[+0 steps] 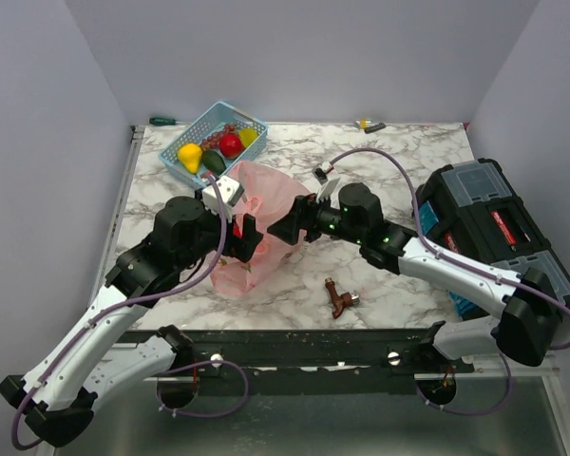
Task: Take the fake fruits out of the plastic bag
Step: Adjust the plastic bag at the center of the board.
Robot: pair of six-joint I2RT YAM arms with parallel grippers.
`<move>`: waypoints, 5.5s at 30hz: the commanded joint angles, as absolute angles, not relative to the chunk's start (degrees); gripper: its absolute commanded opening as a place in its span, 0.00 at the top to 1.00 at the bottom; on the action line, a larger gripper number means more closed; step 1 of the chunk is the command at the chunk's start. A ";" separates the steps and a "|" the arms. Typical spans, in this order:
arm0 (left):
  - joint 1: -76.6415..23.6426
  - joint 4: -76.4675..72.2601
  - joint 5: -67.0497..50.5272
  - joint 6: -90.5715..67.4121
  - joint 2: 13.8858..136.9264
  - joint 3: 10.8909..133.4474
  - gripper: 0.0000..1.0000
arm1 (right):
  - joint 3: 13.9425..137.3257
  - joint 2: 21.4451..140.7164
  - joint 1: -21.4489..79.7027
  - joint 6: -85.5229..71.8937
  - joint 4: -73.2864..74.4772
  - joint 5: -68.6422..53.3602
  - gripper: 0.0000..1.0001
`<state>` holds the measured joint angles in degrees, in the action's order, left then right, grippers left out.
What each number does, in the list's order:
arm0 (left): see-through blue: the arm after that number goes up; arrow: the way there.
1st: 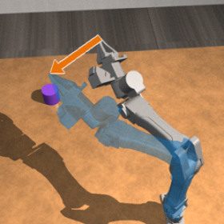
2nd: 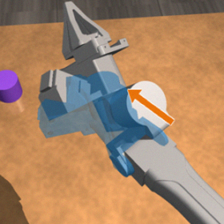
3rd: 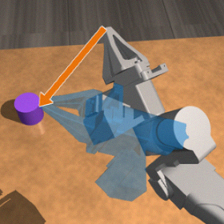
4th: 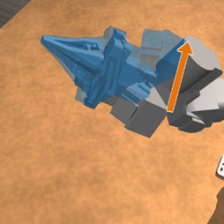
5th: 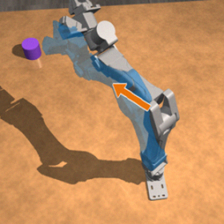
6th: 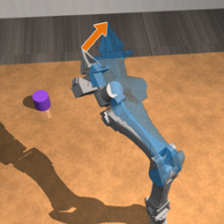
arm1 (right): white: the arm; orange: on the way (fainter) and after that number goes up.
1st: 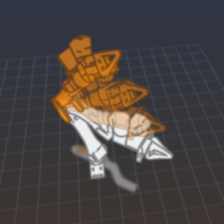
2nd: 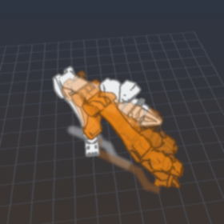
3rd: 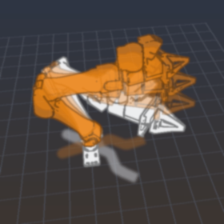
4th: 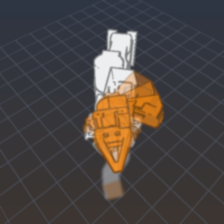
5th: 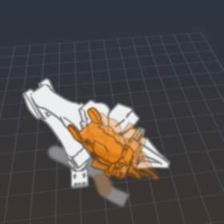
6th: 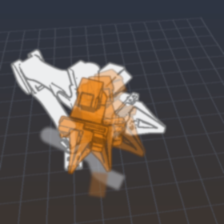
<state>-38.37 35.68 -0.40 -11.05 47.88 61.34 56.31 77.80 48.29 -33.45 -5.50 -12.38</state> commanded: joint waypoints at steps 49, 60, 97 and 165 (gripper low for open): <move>-54.84 21.45 20.12 8.85 43.52 39.33 0.11 | 52.39 76.42 48.52 -34.32 -15.05 -13.45 0.30; -53.99 19.32 31.54 8.26 39.92 38.97 0.53 | 55.75 86.49 50.01 -34.13 -10.78 -10.27 0.42; -41.75 26.97 19.33 0.67 51.89 44.95 0.82 | 59.41 87.55 54.03 -22.13 -10.41 -4.86 0.18; -43.35 28.66 20.06 -1.05 52.72 46.38 0.82 | 50.21 68.70 56.77 -26.01 -13.92 -11.74 0.40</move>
